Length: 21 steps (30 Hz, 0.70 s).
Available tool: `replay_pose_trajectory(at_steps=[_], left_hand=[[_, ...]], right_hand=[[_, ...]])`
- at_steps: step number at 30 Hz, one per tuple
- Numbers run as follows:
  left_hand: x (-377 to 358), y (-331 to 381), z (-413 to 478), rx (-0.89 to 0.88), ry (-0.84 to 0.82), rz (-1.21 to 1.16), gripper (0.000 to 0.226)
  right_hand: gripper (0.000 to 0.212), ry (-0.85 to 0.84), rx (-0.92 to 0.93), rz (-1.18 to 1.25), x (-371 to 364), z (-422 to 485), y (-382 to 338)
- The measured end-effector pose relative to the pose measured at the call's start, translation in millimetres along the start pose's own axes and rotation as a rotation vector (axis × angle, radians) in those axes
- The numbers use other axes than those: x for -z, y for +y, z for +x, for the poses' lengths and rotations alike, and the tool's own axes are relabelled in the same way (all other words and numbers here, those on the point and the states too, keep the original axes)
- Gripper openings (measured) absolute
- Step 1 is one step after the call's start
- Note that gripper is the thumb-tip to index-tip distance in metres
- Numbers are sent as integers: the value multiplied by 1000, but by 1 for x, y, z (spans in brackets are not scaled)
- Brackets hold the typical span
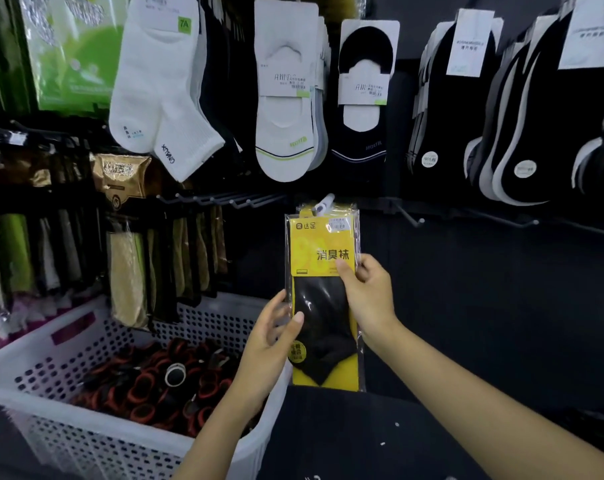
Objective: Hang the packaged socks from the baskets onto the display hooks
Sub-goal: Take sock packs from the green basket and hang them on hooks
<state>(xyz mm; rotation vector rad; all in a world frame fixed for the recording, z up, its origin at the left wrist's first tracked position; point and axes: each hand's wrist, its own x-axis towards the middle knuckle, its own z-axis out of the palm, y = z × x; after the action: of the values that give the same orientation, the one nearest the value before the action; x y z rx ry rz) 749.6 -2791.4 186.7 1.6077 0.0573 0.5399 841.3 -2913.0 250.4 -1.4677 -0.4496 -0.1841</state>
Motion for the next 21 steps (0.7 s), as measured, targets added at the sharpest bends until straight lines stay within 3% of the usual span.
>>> replay_pose_trajectory(at_steps=[6,13,16,21], left_hand=[[3,-20,1,72,-11,83,71],[0,-66,-23,258,-58,230,62],[-17,-91,-51,343,-199,343,55],[-51,-131,-113,443,-604,510,54]], right_hand=[[29,114,-237,38,-5,13,18],[33,62,-407,-60,53,-44,72],[34,19,-528,-134,92,-95,107],[27,-85,-799,-263,154,-200,163]])
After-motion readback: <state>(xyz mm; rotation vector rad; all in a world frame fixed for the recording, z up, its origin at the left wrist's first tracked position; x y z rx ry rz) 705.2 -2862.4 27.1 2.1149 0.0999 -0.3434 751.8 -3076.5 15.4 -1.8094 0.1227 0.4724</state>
